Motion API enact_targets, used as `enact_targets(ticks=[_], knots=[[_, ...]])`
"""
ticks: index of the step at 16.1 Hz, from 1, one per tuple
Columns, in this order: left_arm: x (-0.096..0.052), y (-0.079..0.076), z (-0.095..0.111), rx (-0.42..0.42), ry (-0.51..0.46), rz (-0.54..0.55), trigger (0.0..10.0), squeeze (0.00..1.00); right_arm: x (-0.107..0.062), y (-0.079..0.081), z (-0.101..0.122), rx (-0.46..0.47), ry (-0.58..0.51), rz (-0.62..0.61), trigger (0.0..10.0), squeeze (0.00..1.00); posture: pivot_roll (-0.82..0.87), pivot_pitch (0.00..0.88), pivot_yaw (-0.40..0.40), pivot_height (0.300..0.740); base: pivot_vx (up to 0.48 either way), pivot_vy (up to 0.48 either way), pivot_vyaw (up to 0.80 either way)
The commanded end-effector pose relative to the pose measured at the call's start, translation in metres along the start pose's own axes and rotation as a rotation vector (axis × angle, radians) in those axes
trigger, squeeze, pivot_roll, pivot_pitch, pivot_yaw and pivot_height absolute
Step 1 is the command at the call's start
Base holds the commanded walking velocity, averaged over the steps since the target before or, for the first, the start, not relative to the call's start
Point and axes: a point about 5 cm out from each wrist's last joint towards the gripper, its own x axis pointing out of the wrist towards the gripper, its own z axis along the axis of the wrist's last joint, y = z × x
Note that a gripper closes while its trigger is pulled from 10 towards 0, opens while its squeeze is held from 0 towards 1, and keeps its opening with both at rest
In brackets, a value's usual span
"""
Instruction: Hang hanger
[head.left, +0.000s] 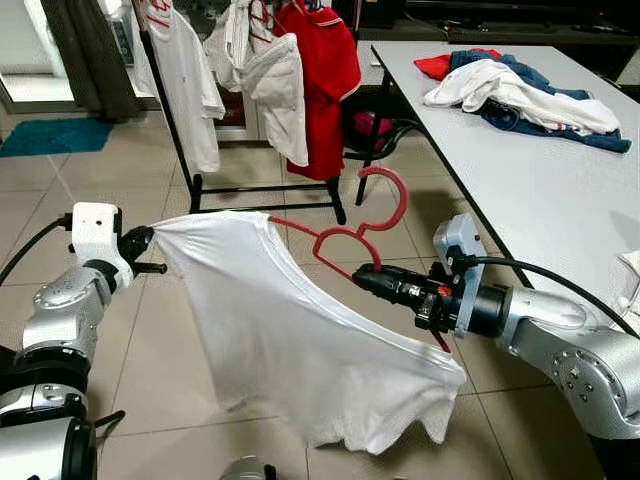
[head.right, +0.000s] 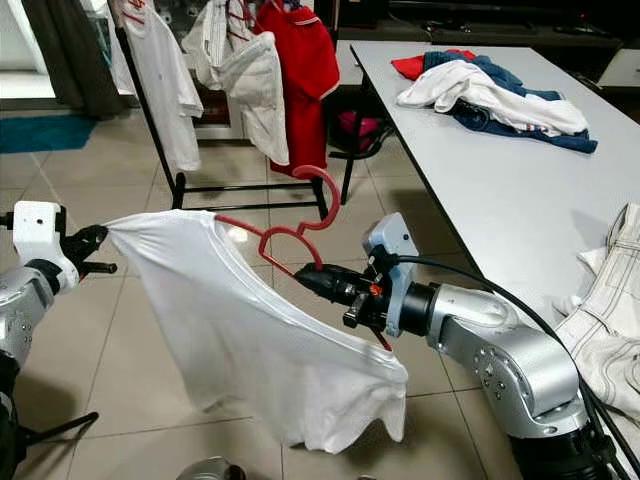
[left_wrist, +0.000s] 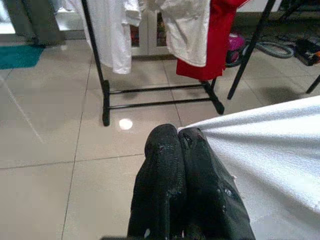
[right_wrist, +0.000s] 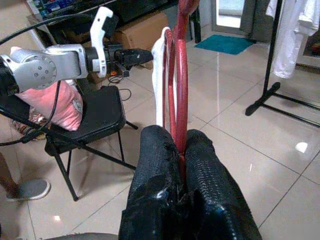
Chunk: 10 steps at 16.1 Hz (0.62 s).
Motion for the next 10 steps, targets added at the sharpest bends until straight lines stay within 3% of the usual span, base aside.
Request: enact_targets(ticks=[1,2,3,4,8,10], knots=[[0.002,0.003,0.006,0.002,-0.003,0.031,0.0,0.00,-0.003,-0.003,0.005,-0.014,-0.022,-0.020,10.0,0.00,-0.04,0.000,0.006,0.740,0.000,0.000,0.00],[0.005,-0.006,0.008,0.038,-0.016,-0.018,0.9,0.00,-0.003,-0.004,0.005,-0.013,-0.023,-0.024,10.0,0.00,-0.04,0.000,0.008,0.740,0.000,0.000,0.00],[0.006,-0.013,0.009,0.038,-0.028,-0.066,10.0,0.00,-0.003,-0.004,0.005,-0.013,-0.024,-0.027,10.0,0.00,-0.04,0.000,0.008,0.740,0.000,0.000,0.00],[0.007,-0.023,0.016,0.043,-0.073,-0.141,10.0,1.00,-0.003,-0.005,0.005,-0.015,-0.022,-0.039,10.0,0.00,-0.04,0.000,0.009,0.740,0.000,0.000,0.00],[0.004,-0.027,0.027,0.124,-0.110,-0.213,10.0,1.00,-0.001,-0.015,0.004,0.008,-0.020,-0.153,10.0,0.00,-0.05,0.000,0.005,0.740,0.000,0.000,0.00],[0.001,-0.044,0.034,0.246,-0.135,-0.348,10.0,1.00,0.005,-0.016,0.004,0.013,-0.003,-0.185,10.0,0.00,-0.04,0.000,-0.004,0.740,0.000,0.000,0.00]])
